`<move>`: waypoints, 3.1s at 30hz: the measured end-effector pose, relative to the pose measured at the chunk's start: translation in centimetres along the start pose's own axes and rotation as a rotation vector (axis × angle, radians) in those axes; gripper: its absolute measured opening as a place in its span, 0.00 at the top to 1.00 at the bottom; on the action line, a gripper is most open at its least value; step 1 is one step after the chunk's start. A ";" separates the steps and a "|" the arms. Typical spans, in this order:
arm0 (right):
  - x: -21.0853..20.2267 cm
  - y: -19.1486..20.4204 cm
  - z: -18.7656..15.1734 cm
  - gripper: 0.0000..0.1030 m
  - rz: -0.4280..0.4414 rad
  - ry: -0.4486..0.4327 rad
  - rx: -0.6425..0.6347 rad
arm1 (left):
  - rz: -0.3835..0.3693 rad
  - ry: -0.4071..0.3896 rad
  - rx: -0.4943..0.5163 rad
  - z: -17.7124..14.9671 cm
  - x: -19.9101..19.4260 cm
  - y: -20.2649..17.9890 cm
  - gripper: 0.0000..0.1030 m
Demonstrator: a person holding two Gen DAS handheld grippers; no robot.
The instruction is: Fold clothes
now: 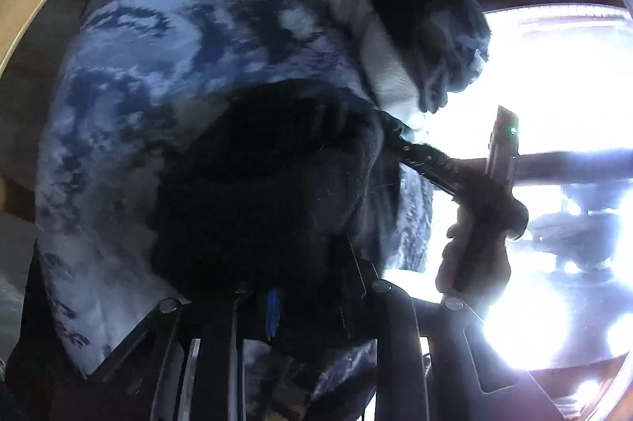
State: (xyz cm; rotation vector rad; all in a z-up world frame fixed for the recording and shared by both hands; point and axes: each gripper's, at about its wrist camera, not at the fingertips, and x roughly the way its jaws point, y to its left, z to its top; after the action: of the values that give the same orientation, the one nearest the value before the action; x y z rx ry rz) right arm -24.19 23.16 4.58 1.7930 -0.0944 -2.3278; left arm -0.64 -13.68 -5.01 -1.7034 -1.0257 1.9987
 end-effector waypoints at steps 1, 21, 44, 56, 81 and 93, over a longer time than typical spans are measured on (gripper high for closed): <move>0.3 -0.3 0.3 0.68 0.020 -0.001 0.023 | 0.003 -0.005 -0.016 0.2 0.0 0.6 0.78; 2.2 1.2 1.0 0.69 -0.069 0.001 0.041 | -0.050 -0.043 0.048 -4.7 -4.3 -0.5 0.17; 2.2 1.0 2.5 0.68 -0.036 0.049 0.034 | -0.049 0.058 0.004 -7.7 3.4 -1.5 0.81; 2.1 1.1 1.7 0.57 0.007 0.036 0.108 | -0.004 0.073 -0.044 -9.5 5.2 0.7 0.95; -1.0 14.8 -12.3 0.57 0.009 0.056 -0.374 | -0.085 0.044 -0.120 -9.2 6.6 1.9 0.95; -7.1 6.0 -14.1 0.21 0.326 -0.032 -0.026 | -0.164 -0.078 -0.190 -9.3 2.5 3.3 0.20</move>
State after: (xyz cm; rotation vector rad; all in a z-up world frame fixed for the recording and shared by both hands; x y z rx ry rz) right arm -8.14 19.72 8.68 1.5910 -0.3325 -2.1156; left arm 8.25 -11.42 -9.40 -1.5837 -1.3746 1.9293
